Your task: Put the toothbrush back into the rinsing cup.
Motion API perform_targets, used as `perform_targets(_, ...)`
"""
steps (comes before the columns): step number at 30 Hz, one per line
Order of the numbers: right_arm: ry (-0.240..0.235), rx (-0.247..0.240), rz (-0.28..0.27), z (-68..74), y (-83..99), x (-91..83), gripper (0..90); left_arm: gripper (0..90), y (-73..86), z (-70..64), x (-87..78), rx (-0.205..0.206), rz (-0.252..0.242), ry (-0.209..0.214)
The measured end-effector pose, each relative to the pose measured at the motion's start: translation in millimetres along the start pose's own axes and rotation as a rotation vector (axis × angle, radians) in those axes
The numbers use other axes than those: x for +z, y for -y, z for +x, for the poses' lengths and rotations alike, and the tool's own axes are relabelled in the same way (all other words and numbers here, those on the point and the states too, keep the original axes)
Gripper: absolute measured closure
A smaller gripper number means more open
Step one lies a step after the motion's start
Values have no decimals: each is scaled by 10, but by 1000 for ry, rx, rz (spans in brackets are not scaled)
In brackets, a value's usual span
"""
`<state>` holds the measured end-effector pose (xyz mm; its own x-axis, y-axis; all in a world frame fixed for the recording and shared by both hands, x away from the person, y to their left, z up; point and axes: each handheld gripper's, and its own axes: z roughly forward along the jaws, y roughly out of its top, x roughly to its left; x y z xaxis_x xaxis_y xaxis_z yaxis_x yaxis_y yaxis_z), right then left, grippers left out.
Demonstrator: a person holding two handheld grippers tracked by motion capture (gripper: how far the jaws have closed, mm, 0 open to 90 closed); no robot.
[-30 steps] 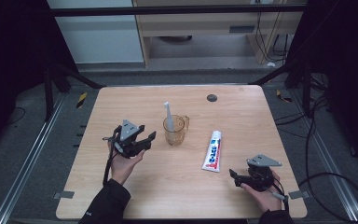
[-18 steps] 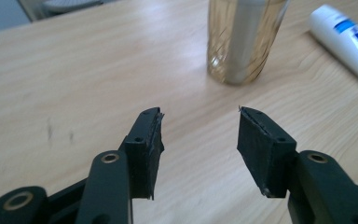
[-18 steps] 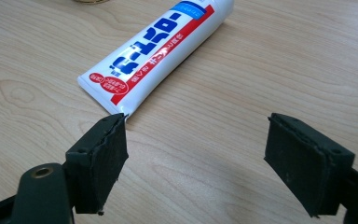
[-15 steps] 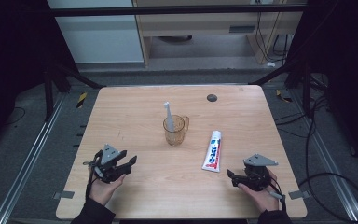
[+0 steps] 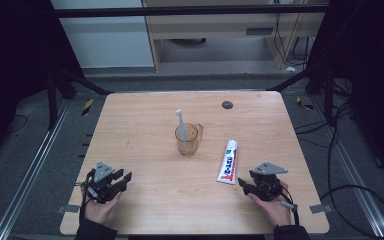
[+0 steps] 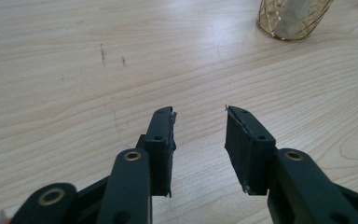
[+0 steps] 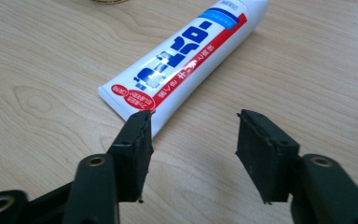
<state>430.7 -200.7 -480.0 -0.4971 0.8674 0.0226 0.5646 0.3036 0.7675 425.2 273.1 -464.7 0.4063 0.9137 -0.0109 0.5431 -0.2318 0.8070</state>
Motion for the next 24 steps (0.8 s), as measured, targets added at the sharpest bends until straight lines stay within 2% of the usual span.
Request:
perform_targets(1, -2, 11, 7, 19, -18, 28, 518, 634, 3, -7, 23, 16, 11, -3)
perform_targets(5, -15, 18, 18, 51, -49, 83, 549, 648, 4, 6, 34, 10, 15, -4)
perform_targets(10, -13, 27, 7, 85, -88, 112, 573, 660, 7, 31, 34, 2, 14, -11)
perform_targets(19, -13, 57, -16, 207, -183, 273, 469, 685, 5, 27, 42, 5, 19, -5)
perform_targets(22, -7, 41, -22, 243, -207, 316, 480, 702, 6, 32, 45, 2, 25, -2)
perform_targets(24, -10, 46, -21, 255, -215, 325, 511, 708, 6, 38, 46, 1, 29, -1)
